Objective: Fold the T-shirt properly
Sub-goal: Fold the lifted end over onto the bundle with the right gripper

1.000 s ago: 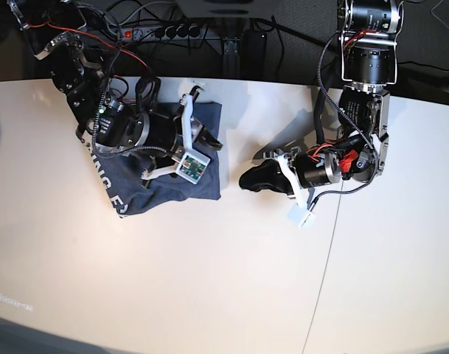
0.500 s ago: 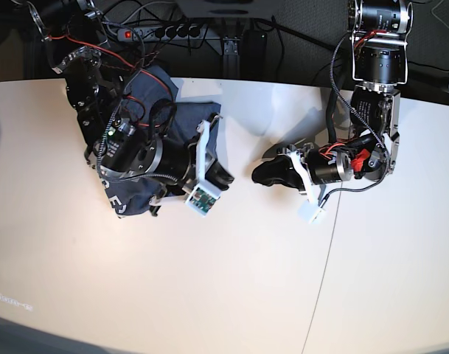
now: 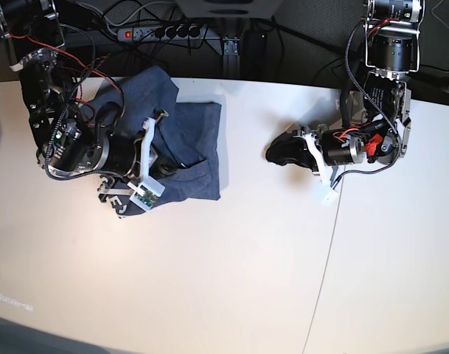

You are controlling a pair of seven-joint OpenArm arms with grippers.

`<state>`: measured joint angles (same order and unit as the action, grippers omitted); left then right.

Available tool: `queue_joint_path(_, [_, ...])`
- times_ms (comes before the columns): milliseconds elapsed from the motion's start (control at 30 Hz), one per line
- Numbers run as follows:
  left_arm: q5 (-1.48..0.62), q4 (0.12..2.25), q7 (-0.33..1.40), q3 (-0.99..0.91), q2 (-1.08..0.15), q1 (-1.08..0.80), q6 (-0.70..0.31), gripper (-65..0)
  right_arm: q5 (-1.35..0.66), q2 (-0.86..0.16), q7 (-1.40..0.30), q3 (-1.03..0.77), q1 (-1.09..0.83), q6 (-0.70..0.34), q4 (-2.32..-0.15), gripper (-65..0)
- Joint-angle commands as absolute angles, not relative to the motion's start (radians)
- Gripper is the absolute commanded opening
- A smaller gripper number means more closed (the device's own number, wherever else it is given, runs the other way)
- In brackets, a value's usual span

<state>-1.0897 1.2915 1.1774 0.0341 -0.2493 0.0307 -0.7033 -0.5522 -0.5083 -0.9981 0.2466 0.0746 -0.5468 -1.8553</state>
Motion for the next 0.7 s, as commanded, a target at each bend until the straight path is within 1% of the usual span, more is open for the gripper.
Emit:
queue_joint_path(0, [-1.108, 1.308, 1.174, 0.032, -0.255, 0.037, -0.698, -65.0, -0.569, -0.537, -0.986, 0.239, 0.087, -0.546, -1.874, -65.0])
queue_joint_path(133, [-1.161, 1.308, 1.226, 0.032, -0.255, 0.027, -0.698, -65.0, -0.566, -0.600, -0.980, 0.218, 0.088, -0.546, -1.874, -65.0])
queue_joint_path(267, [-1.309, 1.308, 1.329, 0.032, -0.255, 0.028, -0.698, -65.0, -0.569, -0.639, -0.954, 0.147, 0.089, -0.546, -1.874, -65.0])
queue_joint_path(400, [-1.419, 1.308, 1.396, 0.032, -0.255, 0.028, -0.698, -65.0, -0.569, -0.643, -0.931, 0.077, 0.091, -0.546, -1.871, -65.0])
queue_joint_path(500, [-1.480, 1.311, 1.396, 0.032, -0.253, 0.034, -0.698, -65.0, -0.563, -0.648, -0.915, 0.072, 0.091, -0.546, -1.850, -65.0])
queue_joint_path(667, [-1.484, 1.414, 1.396, 0.039, -0.199, 0.017, -0.698, -65.0, -0.513, -0.645, -0.813, 0.072, 0.104, -0.546, -1.769, -65.0])
